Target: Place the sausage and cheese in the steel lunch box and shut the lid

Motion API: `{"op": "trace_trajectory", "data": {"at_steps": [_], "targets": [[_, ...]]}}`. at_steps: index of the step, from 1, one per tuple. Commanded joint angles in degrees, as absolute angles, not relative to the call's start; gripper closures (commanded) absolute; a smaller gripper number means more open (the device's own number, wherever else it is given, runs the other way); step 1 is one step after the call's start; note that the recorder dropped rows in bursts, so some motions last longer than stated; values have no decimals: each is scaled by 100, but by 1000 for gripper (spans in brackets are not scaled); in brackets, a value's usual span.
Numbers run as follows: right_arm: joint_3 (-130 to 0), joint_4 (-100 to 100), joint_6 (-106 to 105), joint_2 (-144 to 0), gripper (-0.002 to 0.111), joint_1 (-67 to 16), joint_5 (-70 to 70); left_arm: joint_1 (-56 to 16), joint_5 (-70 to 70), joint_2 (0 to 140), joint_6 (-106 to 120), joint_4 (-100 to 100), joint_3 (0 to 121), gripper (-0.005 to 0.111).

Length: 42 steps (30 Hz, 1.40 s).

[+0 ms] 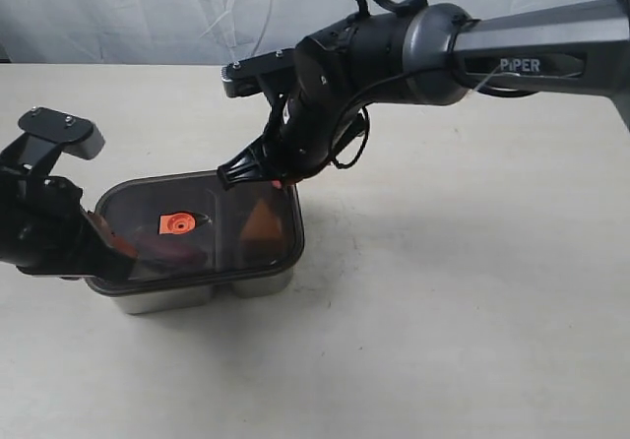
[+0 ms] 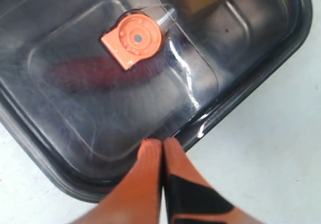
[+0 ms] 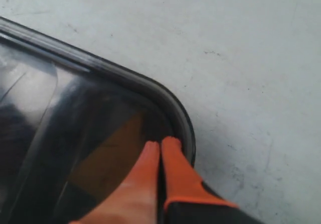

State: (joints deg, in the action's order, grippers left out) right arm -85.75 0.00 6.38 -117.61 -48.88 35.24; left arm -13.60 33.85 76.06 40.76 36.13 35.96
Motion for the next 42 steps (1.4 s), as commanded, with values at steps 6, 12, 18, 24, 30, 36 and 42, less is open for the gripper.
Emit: {"op": "trace_trajectory", "data": {"at_steps": [6, 12, 18, 24, 30, 36, 42], "targets": [[-8509, -638, 1199, -10105, 109, -4869, 4101, -1386, 4086, 6138, 4102, 3742, 3614, 107], [-7693, -1262, 1820, -8708, 109, -4919, 4450, -1386, 4760, 4517, 3687, 3911, 3614, 107], [-6136, -1781, 2728, -7044, 109, -5406, 4310, -1386, 5079, 2433, 2915, 3768, 3614, 107], [-4600, -2152, 3745, -5737, 109, -5977, 4270, -1386, 5550, 772, 1909, 2964, 3614, 107], [-3234, -2773, 4775, -4869, 109, -6143, 4312, -1386, 6187, 0, 859, 1861, 3659, 107], [-2188, -3076, 5157, -4415, 109, -6131, 4350, -1386, 5804, 0, 759, 1708, 3657, 107], [-1971, -2241, 5376, -4422, 109, -6131, 4306, -1386, 5236, 0, 759, 2072, 3657, 107]]}}
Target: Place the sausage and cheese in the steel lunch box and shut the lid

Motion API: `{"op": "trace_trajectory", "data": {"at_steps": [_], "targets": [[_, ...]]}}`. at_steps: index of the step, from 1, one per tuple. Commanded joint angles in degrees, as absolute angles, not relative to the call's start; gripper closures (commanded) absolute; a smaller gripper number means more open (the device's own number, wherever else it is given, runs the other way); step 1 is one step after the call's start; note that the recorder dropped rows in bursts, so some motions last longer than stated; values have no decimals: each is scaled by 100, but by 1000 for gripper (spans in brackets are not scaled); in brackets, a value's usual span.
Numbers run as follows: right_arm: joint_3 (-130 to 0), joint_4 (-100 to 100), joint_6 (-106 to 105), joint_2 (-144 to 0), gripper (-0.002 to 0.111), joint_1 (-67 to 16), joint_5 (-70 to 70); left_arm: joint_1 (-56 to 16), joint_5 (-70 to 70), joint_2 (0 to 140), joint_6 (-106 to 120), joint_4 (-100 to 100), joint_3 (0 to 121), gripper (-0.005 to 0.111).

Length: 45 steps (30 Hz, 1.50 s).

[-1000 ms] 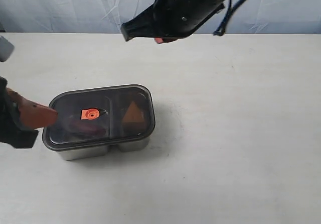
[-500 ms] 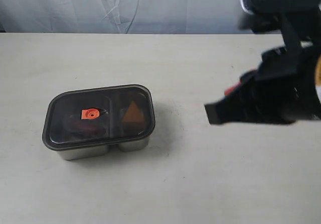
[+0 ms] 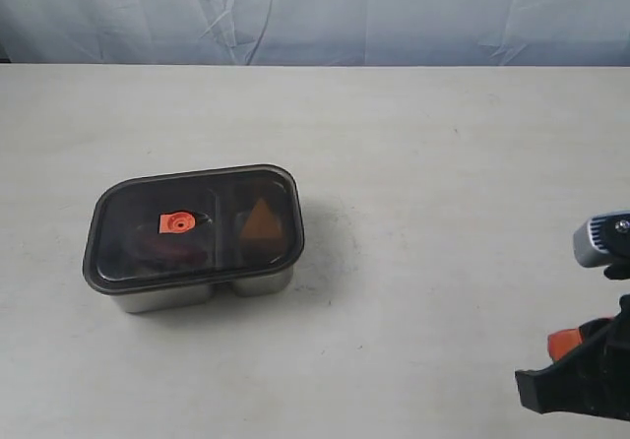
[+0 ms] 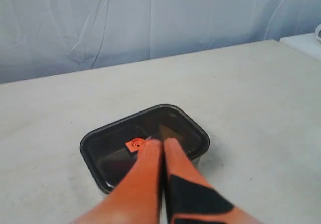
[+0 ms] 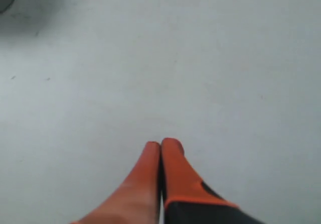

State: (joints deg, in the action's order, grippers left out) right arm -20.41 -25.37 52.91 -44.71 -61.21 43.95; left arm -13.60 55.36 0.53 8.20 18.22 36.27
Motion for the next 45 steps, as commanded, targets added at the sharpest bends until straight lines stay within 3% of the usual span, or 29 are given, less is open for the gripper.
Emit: {"op": "trace_trajectory", "data": {"at_steps": [1, 15, 22, 31, 37, 45], "targets": [[-1971, -2241, 5376, -4422, 109, -6131, 4294, -1386, 5208, 0, 759, 2109, 3657, 107], [-1971, -2253, 5387, -4422, 109, -6131, 4267, -1386, 5158, 0, 856, 1855, 3657, 107], [-1971, -2253, 5387, -4422, 109, -6131, 4267, -1332, 3491, 0, 856, 1455, 2935, 107], [-1971, -2253, 5387, -4422, 109, -6131, 4267, -137, 1935, 0, 856, 2526, 1226, 107], [-1971, -2240, 5397, -4422, 109, -6131, 4306, 107, 2197, 0, 856, 3627, 358, 107], [-1971, -2240, 5397, -4422, 109, -6131, 4306, 107, 3001, 0, 856, 3202, 90, 107]]}}
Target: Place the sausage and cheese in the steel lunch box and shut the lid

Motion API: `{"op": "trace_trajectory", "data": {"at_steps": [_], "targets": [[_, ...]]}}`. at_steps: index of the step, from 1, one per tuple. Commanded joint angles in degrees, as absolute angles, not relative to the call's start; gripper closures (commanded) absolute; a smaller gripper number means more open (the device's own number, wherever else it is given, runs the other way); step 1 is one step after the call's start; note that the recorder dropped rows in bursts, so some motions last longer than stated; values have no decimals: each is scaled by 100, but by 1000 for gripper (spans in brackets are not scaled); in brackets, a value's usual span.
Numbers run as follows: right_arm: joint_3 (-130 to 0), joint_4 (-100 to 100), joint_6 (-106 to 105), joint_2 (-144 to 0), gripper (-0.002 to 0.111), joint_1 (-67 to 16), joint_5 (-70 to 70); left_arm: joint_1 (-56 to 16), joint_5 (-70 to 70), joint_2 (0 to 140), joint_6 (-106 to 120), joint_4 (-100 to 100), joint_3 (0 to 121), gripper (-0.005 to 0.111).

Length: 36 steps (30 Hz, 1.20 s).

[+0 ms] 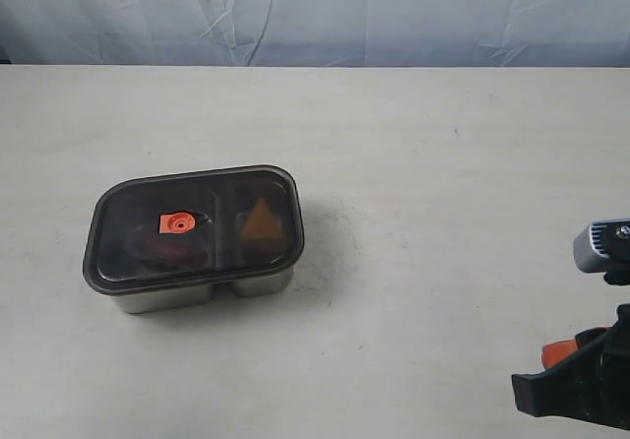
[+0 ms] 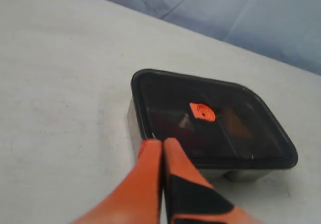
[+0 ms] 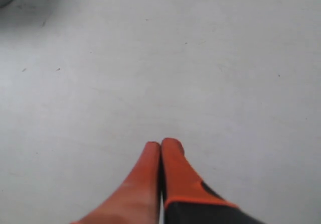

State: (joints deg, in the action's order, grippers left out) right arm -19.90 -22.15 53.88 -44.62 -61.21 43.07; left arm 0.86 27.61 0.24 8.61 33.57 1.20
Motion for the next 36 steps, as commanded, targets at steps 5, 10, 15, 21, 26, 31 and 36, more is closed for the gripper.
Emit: {"op": "trace_trajectory", "data": {"at_steps": [5, 10, 15, 21, 26, 31, 36], "targets": [[-1971, -2240, 5397, -4422, 109, -6131, 4306, 107, 3001, 0, 856, 3181, 90, 107], [-1971, -2240, 5397, -4422, 109, -6131, 4306, 107, 3001, 0, 856, 3181, 90, 107], [-1971, -2295, 5397, -3913, 109, -6095, 4326, 107, 3001, 0, 856, 3181, 90, 107], [-1786, -2932, 5340, -1500, 109, -3966, 3597, 107, 3001, 0, 856, 3181, 90, 107], [-521, -3534, 5388, -260, 109, -2376, 1702, 107, 3001, 0, 856, 3181, 90, 107], [0, -3172, 5391, 0, 109, -1847, 1846, 107, 3001, 0, 856, 3181, 90, 107], [0, -3137, 5391, 0, 109, -1804, 2052, 107, 3001, 0, 856, 3148, 90, 107]]}}
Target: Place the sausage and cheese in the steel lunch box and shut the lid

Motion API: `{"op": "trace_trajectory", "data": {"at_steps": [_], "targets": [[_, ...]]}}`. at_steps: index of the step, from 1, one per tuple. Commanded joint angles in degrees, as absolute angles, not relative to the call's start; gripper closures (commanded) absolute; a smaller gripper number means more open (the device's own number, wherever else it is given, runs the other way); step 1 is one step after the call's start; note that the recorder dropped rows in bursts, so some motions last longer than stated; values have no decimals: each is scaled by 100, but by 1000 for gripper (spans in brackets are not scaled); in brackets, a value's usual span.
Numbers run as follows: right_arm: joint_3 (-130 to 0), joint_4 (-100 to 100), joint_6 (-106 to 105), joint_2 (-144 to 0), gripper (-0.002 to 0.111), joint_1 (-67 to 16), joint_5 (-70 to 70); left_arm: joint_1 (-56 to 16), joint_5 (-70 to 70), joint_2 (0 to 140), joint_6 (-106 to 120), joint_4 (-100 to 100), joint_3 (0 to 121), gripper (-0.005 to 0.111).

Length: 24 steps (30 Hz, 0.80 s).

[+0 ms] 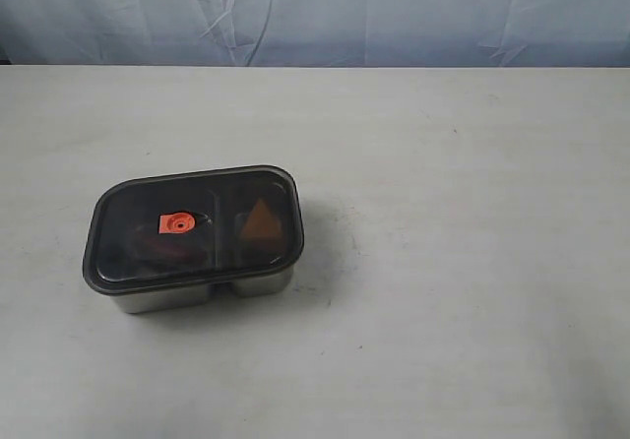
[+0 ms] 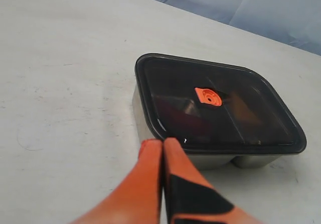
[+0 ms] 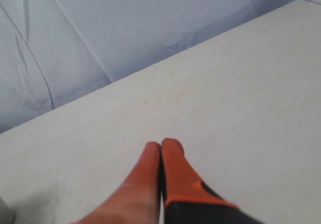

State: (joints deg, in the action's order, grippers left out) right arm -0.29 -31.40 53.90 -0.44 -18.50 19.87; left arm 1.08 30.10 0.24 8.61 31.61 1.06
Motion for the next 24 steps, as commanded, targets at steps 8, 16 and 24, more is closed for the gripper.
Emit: {"op": "trace_trajectory", "data": {"at_steps": [8, 16, 24], "targets": [[0, -3137, 5391, 0, 109, -1804, 2052, 107, 3001, 0, 856, 3109, 90, 107], [0, -3137, 5391, 0, 109, -1804, 2052, 107, 3001, 0, 856, 3096, 90, 107], [0, -3137, 5391, 0, 109, -1804, 2052, 107, 3001, 0, 856, 3096, 90, 107]]}}
